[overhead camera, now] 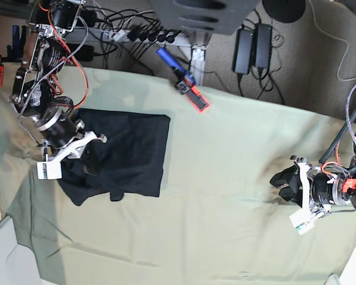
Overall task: Fold the T-shirt properly
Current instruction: 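Grasp the folded shirt bundle with the right gripper and lift it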
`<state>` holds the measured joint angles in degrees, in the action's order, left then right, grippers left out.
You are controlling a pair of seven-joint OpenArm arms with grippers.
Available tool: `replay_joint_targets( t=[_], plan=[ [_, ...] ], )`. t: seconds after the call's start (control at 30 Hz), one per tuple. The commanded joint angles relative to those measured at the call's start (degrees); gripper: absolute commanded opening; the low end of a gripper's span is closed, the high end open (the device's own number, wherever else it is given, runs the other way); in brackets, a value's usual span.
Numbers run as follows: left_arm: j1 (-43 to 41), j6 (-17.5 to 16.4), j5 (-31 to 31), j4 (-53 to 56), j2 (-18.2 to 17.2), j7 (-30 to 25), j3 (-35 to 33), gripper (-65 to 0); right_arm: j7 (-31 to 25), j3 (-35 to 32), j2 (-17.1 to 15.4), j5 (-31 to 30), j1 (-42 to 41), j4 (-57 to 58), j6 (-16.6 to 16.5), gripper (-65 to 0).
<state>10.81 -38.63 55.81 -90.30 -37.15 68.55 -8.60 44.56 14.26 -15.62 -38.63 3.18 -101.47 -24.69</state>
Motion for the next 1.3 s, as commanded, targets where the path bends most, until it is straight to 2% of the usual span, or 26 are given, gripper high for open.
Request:
replay_joint_targets(
  t=[0.0,0.23,0.43,0.53,0.57,0.6,0.63,0.9,1.07,1.17,1.27],
  plan=[
    [1.2,-0.2,0.8,-0.7,-1.0,-1.0,0.5,-33.2,-1.5,-0.5,0.3,-0.5,-0.8,-1.1,-4.0,-65.0],
    [1.2,-0.2,1.0,-0.7,-1.0,-1.0,0.5,-33.2,-2.7,-5.3,4.4,3.0,-0.8,-1.0,-4.0,-65.0],
    [1.2,-0.2,1.2,-0.7,-1.0,-1.1,0.5,-33.2,-3.6,-8.0,6.8,4.8,-0.8,-0.6,-4.0,-65.0],
    [1.2,-0.2,1.2,-0.7,-1.0,-1.1,0.5,-33.2,-3.6,-8.8,7.3,4.8,-0.7,-0.6,-4.1,-39.7],
    [1.2,-0.2,1.2,-0.7,-1.0,-1.1,0.5,-33.2,-3.6,-9.0,7.3,4.8,-0.8,-0.6,-4.1,-33.3],
    [1.2,-0.2,1.2,-0.7,-1.0,-1.1,0.5,-33.2,-3.6,-9.0,7.3,4.8,-0.8,-0.6,-4.1,-29.6],
    [1.2,-0.2,1.2,-0.7,-1.0,-1.1,0.5,-33.2,-3.6,-9.0,7.3,4.8,-0.8,-0.6,-4.1,-28.6],
    [1.2,-0.2,1.2,-0.7,-1.0,-1.1,0.5,-33.2,-3.6,-9.4,7.3,3.8,-0.8,-0.6,-4.1,-28.6],
    [1.2,-0.2,1.2,-0.7,-1.0,-1.3,0.5,-33.2,-3.6,-12.8,7.3,3.7,-0.8,-0.7,-4.1,-28.6],
    [1.2,-0.2,1.2,-0.7,-1.0,-1.3,0.5,-33.2,-3.6,-15.4,7.2,5.7,-0.8,-0.7,-4.1,-28.6],
    [1.2,-0.2,1.5,-0.7,-1.0,-1.3,0.5,-33.2,-3.6,-17.2,7.2,10.3,-0.8,-0.9,-4.1,-28.6]
  ],
)
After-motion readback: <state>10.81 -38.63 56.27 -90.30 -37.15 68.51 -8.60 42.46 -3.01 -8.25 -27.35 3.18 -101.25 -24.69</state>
